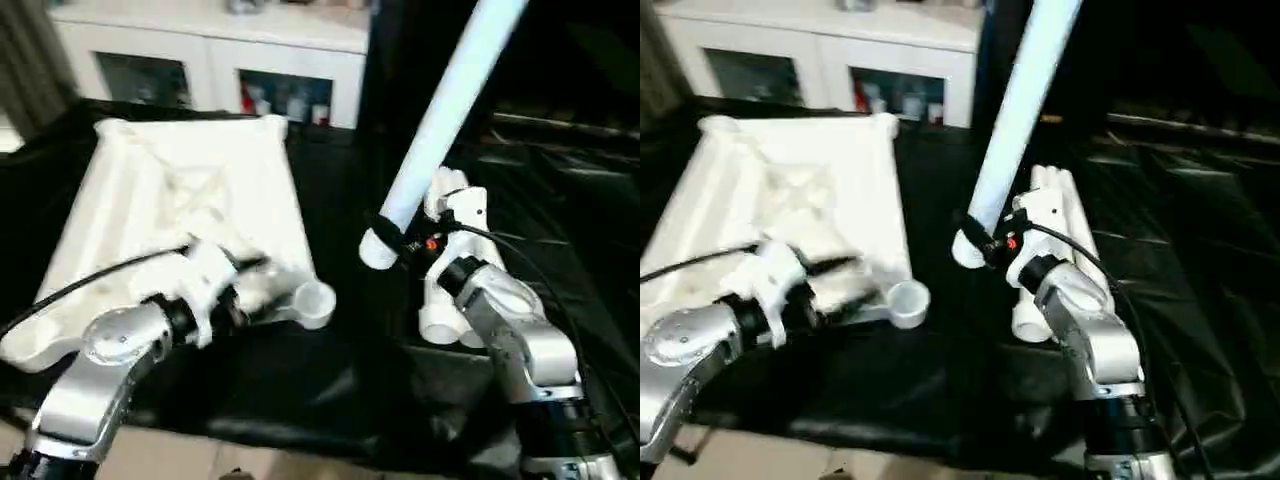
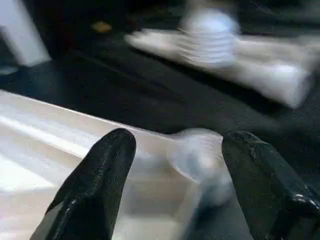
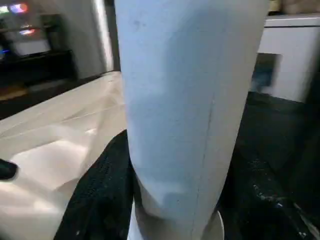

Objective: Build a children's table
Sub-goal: Pick table leg

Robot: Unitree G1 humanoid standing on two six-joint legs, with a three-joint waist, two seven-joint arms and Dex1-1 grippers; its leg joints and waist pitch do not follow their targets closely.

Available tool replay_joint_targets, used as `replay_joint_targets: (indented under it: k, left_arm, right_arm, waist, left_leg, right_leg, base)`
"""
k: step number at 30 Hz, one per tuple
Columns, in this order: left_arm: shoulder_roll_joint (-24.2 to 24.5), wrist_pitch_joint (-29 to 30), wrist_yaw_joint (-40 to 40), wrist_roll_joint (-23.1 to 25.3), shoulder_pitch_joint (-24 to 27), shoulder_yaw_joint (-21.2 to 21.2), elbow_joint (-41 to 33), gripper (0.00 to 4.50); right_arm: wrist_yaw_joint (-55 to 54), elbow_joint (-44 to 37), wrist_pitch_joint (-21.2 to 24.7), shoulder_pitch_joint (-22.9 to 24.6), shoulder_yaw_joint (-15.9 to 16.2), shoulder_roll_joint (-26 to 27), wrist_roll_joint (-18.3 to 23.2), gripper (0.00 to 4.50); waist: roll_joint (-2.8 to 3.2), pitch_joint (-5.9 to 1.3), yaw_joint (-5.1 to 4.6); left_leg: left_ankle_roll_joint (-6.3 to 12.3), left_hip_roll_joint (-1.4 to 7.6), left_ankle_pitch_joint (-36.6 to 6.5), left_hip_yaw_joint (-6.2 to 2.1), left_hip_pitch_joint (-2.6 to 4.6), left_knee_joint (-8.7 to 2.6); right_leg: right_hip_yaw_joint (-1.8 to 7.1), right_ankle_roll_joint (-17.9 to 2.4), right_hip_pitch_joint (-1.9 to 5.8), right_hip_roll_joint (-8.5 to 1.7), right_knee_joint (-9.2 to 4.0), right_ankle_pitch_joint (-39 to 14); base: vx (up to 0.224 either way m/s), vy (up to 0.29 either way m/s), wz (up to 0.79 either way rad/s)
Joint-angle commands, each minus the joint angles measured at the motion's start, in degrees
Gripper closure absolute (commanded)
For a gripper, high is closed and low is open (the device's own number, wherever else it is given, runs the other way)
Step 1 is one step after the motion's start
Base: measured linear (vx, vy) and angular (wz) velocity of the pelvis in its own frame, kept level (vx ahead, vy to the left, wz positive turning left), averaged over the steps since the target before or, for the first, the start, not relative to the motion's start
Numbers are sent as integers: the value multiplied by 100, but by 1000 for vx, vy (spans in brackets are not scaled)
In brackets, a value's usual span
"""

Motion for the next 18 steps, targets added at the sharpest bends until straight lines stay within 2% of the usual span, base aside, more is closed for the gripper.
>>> replay_joint_targets:
  k: [1, 3, 4, 5, 6, 7, 8, 9, 11, 12, 13, 14, 15, 16, 17, 18]
  left_arm:
    - [134, 147, -430, 139, -251, -329, 234, 121]
    - [142, 107, -545, 208, -409, -417, 451, 121]
    - [150, 34, -652, 277, -545, -485, 651, 121]
    - [155, -64, -719, 331, -605, -526, 800, 121]
    - [182, -139, -853, 398, -790, -585, 1063, 121]
    - [182, -139, -853, 398, -790, -585, 1063, 121]
    - [239, -274, -1055, 525, -1174, -673, 1574, 121]
    - [268, -339, -1115, 577, -1284, -701, 1732, 121]
    - [380, -524, -1284, 703, -1527, -796, 2117, 121]
    - [437, -595, -1341, 777, -1606, -839, 2276, 121]
    - [484, -678, -1402, 845, -1679, -874, 2447, 121]
    - [505, -725, -1433, 882, -1715, -889, 2540, 121]
    - [513, -712, -1480, 880, -1751, -890, 2657, 121]
    - [504, -740, -1460, 909, -1815, -878, 2832, 121]
    - [503, -833, -1514, 924, -1884, -865, 3132, 121]
    - [503, -843, -1531, 922, -1890, -863, 3185, 121]
  right_arm:
    - [392, -82, 185, -22, 47, -209, 126, 261]
    - [559, -82, 253, -46, 104, -292, 147, 261]
    - [697, -92, 323, -64, 144, -359, 175, 261]
    - [775, -85, 330, -53, 182, -382, 172, 261]
    - [909, -119, 377, -73, 249, -465, 181, 261]
    - [909, -119, 377, -73, 249, -465, 181, 261]
    - [1082, -171, 461, -138, 315, -595, 227, 261]
    - [1115, -177, 473, -158, 332, -622, 233, 261]
    - [1208, -163, 470, -195, 374, -672, 208, 261]
    - [1245, -157, 459, -194, 395, -685, 195, 261]
    - [1279, -147, 449, -192, 421, -687, 179, 261]
    - [1294, -141, 443, -190, 435, -684, 170, 261]
    - [1307, -131, 448, -174, 444, -677, 176, 261]
    - [1332, -142, 464, -153, 456, -684, 190, 261]
    - [1360, -122, 450, -115, 512, -658, 189, 261]
    - [1368, -118, 445, -101, 523, -652, 191, 261]
  waist:
    - [90, -224, -23]
    - [75, -245, -21]
    - [90, -255, -16]
    - [106, -243, -23]
    - [86, -262, -32]
    - [90, -267, -23]
    - [86, -261, -15]
    - [102, -272, -8]
    - [94, -268, -19]
    - [96, -282, -22]
    - [118, -288, -26]
    - [117, -304, -32]
    - [119, -304, -26]
    - [129, -314, 2]
    - [164, -313, 12]
    - [152, -323, 15]
  left_leg:
    - [-15, 235, -2180, -65, 126, -566]
    - [22, 249, -1897, -58, 95, -607]
    - [29, 266, -1716, -53, 62, -631]
    - [38, 261, -1701, -48, 61, -641]
    - [45, 267, -1610, -47, 33, -643]
    - [53, 262, -1558, -46, 30, -646]
    - [83, 242, -1581, -28, 70, -637]
    - [64, 252, -1661, -32, 92, -634]
    - [44, 266, -1670, -58, 36, -659]
    - [26, 269, -1683, -62, 50, -656]
    - [27, 272, -1657, -60, 53, -661]
    - [5, 301, -1594, -68, 37, -676]
    - [9, 308, -1552, -67, 26, -682]
    - [-2, 317, -1500, -50, 54, -675]
    - [-11, 316, -1495, -31, 75, -672]
    - [-11, 313, -1477, -20, 83, -665]
  right_leg:
    - [248, -138, 129, -496, -751, -4028]
    - [223, -108, 197, -510, -769, -3846]
    - [219, -147, 232, -524, -748, -3633]
    - [207, -144, 234, -512, -767, -3640]
    - [194, -137, 275, -541, -769, -3587]
    - [176, -107, 282, -548, -780, -3600]
    - [142, -68, 255, -540, -828, -3680]
    - [121, -95, 252, -560, -809, -3647]
    - [88, -87, 298, -588, -803, -3593]
    - [74, -82, 294, -599, -799, -3574]
    - [80, -115, 292, -596, -801, -3448]
    - [93, -236, 317, -611, -741, -3180]
    - [96, -283, 323, -613, -734, -3074]
    - [119, -392, 296, -620, -708, -2889]
    - [134, -504, 275, -598, -692, -2678]
    - [140, -550, 279, -597, -683, -2559]
  base:
    - [-67, -2, 7]
    - [-61, 4, 5]
    - [-54, 10, 1]
    - [0, 0, 0]
    - [-68, 21, -7]
    - [0, 0, 0]
    - [0, 0, 0]
    - [0, 0, 0]
    - [0, 0, 0]
    - [0, 0, 0]
    - [0, 0, 0]
    - [0, 0, 0]
    - [0, 0, 0]
    - [0, 0, 0]
    - [0, 0, 0]
    - [0, 0, 0]
